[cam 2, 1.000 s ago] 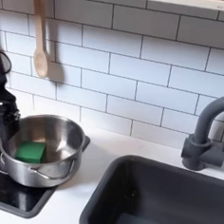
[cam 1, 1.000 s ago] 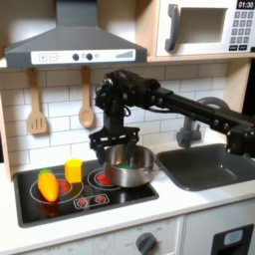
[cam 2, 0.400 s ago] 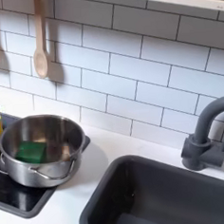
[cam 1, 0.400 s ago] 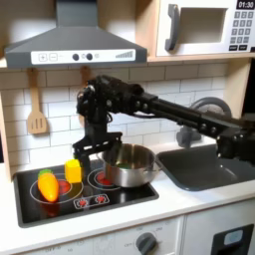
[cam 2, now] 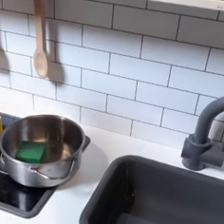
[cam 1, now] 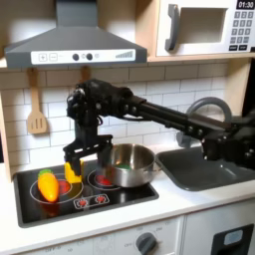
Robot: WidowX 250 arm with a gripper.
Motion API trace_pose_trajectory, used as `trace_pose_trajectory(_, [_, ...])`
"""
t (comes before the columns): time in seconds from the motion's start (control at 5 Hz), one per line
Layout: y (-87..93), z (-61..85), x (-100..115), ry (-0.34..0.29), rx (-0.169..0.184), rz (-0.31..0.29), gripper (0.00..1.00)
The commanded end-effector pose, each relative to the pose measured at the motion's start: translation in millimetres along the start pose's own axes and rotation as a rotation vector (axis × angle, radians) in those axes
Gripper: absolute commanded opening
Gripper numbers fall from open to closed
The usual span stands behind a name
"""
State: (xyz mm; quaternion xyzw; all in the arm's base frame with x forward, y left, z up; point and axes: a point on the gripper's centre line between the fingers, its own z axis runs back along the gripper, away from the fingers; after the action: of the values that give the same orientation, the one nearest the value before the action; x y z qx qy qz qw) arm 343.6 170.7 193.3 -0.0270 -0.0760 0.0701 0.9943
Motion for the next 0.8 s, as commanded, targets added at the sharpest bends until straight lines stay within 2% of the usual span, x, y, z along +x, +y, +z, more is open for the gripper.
trace_pose_trajectory(0.0, [3.9,-9.1,13,0.019,0.002,0.020,1.00])
trace_pose_trajectory(0.4, [7.4,-15.2,29,0.024,0.004,0.024,1.00])
trace_pose_trajectory(0.6, [-3.2,-21.1,38,0.032,0.004,-0.012,1.00])
